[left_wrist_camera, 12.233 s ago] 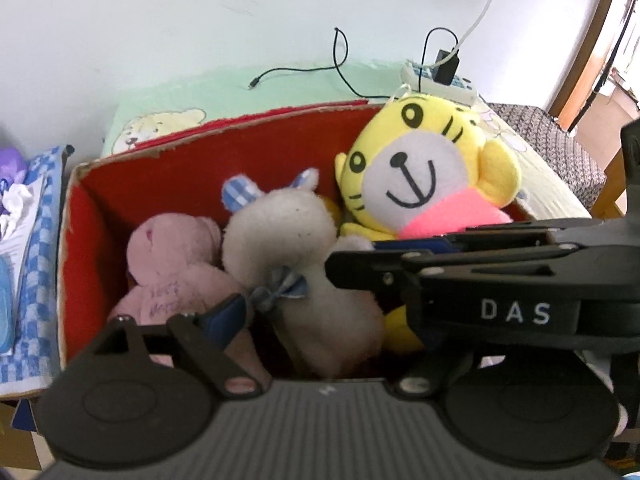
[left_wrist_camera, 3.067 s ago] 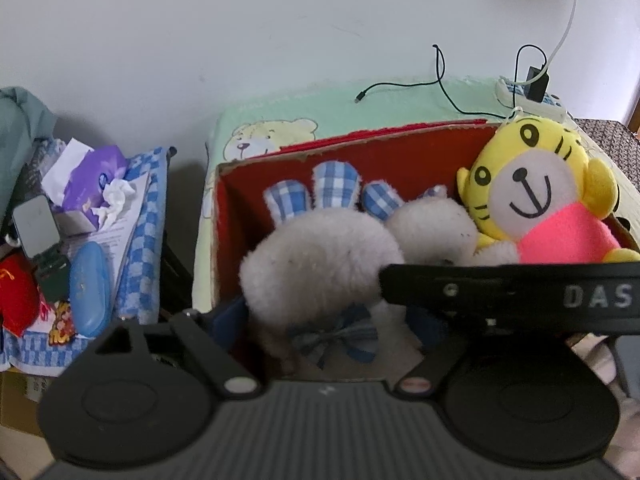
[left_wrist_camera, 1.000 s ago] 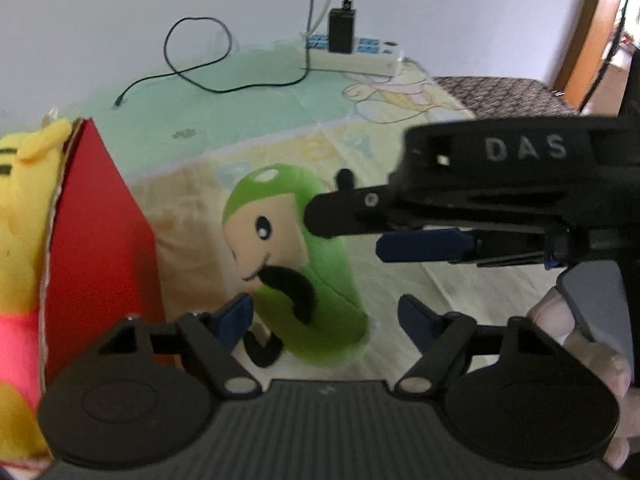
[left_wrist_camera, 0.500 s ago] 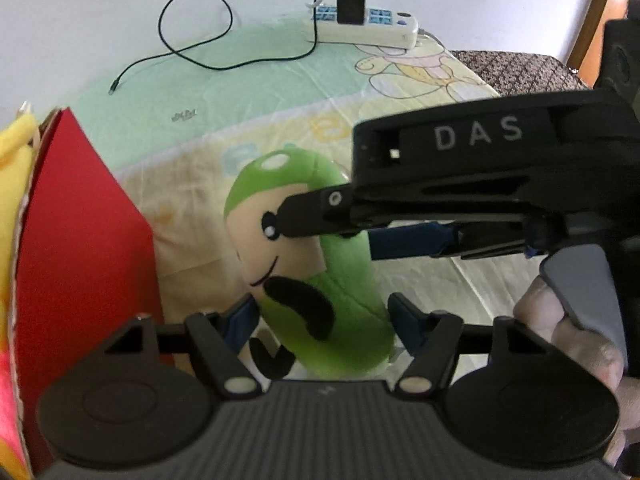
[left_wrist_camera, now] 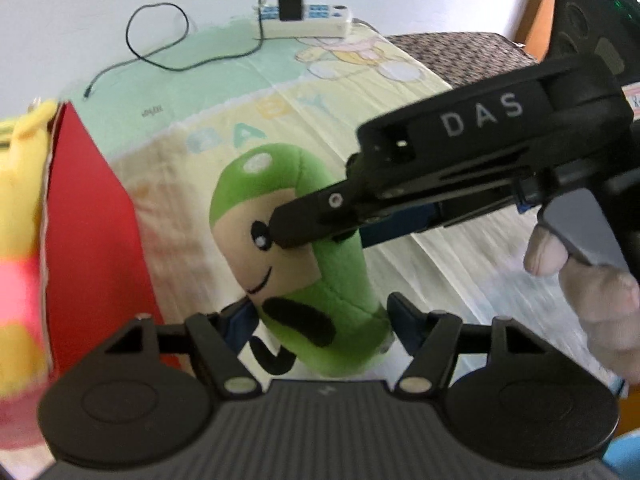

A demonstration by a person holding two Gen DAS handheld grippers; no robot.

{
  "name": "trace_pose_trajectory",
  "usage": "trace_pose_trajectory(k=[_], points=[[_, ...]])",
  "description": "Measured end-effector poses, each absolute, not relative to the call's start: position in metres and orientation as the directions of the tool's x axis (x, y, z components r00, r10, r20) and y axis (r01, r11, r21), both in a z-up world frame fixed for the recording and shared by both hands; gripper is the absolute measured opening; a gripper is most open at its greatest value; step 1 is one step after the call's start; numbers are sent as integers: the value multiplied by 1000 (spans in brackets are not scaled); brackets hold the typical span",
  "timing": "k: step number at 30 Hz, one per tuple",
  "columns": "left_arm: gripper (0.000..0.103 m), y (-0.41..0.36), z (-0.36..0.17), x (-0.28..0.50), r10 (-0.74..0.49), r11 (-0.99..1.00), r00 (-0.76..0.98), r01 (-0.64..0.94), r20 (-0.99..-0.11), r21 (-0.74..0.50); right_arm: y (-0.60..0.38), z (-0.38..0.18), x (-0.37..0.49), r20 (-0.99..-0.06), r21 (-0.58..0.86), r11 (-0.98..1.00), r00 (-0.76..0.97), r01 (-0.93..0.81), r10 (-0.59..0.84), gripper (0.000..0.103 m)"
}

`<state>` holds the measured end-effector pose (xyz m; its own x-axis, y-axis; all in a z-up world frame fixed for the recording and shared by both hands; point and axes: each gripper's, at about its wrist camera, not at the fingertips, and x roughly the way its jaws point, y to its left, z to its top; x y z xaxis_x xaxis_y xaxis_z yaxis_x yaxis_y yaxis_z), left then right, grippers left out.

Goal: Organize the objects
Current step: 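Grasp the green bean plush by its head with the right gripper, then lift and carry the green bean plush over the red box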

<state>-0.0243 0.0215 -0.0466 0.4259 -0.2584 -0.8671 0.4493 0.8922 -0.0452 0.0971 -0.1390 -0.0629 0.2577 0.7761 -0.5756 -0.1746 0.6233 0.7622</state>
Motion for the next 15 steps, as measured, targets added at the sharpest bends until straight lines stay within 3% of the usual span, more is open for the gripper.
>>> trace_pose_trajectory(k=[15], points=[[69, 102, -35, -121, -305, 897, 375, 423, -875, -131, -68, -58, 27, -572, 775, 556, 40, -301, 819, 57]])
